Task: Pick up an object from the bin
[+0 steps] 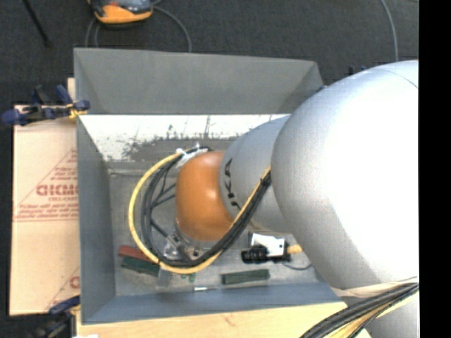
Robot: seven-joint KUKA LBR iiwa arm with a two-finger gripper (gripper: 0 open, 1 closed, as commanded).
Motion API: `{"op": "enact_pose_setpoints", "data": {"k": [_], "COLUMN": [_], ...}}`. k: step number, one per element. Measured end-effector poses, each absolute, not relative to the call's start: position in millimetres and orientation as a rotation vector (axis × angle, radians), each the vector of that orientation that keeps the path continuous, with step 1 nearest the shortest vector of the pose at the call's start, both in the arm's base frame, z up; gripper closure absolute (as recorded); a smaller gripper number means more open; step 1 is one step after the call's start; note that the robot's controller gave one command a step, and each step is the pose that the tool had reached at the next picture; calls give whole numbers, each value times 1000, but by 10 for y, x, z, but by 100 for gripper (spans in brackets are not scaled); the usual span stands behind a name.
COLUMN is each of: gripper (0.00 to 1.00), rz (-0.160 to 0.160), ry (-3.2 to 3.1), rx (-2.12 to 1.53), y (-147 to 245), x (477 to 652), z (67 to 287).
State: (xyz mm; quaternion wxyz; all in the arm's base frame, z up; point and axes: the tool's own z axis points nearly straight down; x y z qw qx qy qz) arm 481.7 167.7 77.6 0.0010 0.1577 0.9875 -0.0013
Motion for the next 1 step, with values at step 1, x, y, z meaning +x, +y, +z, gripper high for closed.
{"op": "enact_pose_setpoints", "data": {"k": [1], "gripper": [100], "rz": [-2], "ry": [3101], "rx": [495], "y": [1680], "x": [4806], "z": [865]}}
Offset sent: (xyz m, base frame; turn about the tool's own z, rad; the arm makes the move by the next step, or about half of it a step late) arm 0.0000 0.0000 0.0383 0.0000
